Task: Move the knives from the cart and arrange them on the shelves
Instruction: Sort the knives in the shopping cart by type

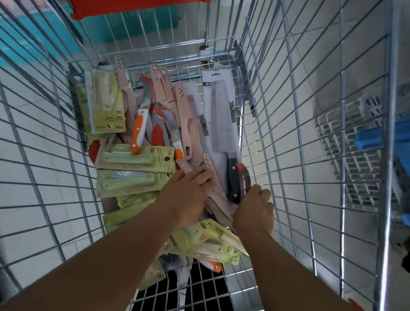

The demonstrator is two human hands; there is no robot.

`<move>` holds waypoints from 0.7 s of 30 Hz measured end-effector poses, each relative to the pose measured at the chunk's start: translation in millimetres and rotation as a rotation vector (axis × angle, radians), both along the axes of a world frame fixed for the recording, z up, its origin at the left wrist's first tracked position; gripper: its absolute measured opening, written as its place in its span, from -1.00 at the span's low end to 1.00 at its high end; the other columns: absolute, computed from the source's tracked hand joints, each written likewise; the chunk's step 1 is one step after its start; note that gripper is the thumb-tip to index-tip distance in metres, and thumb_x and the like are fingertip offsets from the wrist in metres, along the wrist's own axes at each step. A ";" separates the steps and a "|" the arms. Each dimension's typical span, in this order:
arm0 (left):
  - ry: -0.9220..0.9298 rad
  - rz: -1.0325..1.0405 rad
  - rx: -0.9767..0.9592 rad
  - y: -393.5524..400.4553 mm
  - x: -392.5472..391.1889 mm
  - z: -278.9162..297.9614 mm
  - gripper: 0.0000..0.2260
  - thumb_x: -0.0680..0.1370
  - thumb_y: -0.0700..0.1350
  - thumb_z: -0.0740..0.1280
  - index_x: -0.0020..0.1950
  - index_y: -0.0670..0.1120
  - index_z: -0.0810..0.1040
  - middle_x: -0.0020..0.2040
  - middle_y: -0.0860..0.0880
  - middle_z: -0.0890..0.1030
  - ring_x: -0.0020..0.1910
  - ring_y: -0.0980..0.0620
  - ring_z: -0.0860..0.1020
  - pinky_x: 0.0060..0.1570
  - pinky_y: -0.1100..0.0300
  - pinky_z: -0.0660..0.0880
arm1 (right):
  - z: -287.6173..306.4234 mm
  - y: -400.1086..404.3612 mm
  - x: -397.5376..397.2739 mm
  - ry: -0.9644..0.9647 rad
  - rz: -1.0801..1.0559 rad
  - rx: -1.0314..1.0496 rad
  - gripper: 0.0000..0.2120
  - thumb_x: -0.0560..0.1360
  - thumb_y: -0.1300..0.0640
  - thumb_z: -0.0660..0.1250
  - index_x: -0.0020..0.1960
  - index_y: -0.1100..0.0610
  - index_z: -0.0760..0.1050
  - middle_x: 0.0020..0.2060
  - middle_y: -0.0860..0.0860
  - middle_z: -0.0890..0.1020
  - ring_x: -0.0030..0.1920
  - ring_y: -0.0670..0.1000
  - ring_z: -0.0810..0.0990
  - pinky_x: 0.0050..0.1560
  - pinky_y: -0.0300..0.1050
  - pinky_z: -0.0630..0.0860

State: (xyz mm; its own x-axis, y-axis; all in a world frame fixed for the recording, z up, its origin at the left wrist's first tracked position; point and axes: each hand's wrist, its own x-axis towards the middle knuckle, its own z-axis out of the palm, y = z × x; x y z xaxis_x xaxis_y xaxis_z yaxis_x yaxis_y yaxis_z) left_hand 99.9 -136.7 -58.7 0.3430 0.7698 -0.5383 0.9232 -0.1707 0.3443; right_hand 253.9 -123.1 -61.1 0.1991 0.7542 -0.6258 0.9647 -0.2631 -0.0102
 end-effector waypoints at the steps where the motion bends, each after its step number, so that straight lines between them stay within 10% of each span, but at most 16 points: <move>1: -0.008 0.002 0.005 -0.6 -0.7 0.5 -0.56 0.64 -0.05 0.11 0.52 0.01 0.16 0.57 0.04 0.04 0.55 0.03 -0.04 0.43 0.00 0.03 | 3.5 2.0 0.5 -0.003 -0.011 0.021 -0.53 0.51 0.23 0.30 0.35 0.25 0.21 0.31 0.21 0.32 0.25 0.21 0.43 0.17 -0.01 0.46; 10: -0.597 0.975 -0.044 26.0 19.4 38.1 -0.72 0.64 0.00 0.15 0.27 -0.08 0.50 0.13 -0.03 0.60 0.05 0.07 0.54 -0.02 0.32 0.36 | 41.6 29.2 -48.0 0.475 0.214 0.351 -0.72 0.52 0.23 0.28 0.21 0.05 0.49 0.02 0.03 0.60 0.04 0.05 0.56 0.06 -0.09 0.52; 15: -0.335 1.149 0.111 35.7 -12.2 32.6 -0.79 0.62 -0.10 0.20 -0.18 -0.16 0.39 -0.24 -0.12 0.47 -0.18 -0.16 0.48 -0.28 0.14 0.21 | 32.3 31.0 -63.2 0.656 0.140 0.197 -0.60 0.53 0.17 0.28 0.36 0.10 0.40 0.20 0.10 0.45 0.15 0.09 0.50 0.12 -0.09 0.47; 21: -0.079 1.067 0.037 23.4 -34.7 10.6 -0.76 0.63 -0.05 0.16 -0.18 -0.14 0.40 -0.12 -0.22 0.58 -0.18 -0.18 0.48 -0.27 0.11 0.28 | 3.0 41.9 -34.5 0.232 -0.060 0.115 -0.55 0.55 0.09 0.26 0.38 0.18 0.26 0.26 0.18 0.38 0.26 0.17 0.36 0.23 0.02 0.36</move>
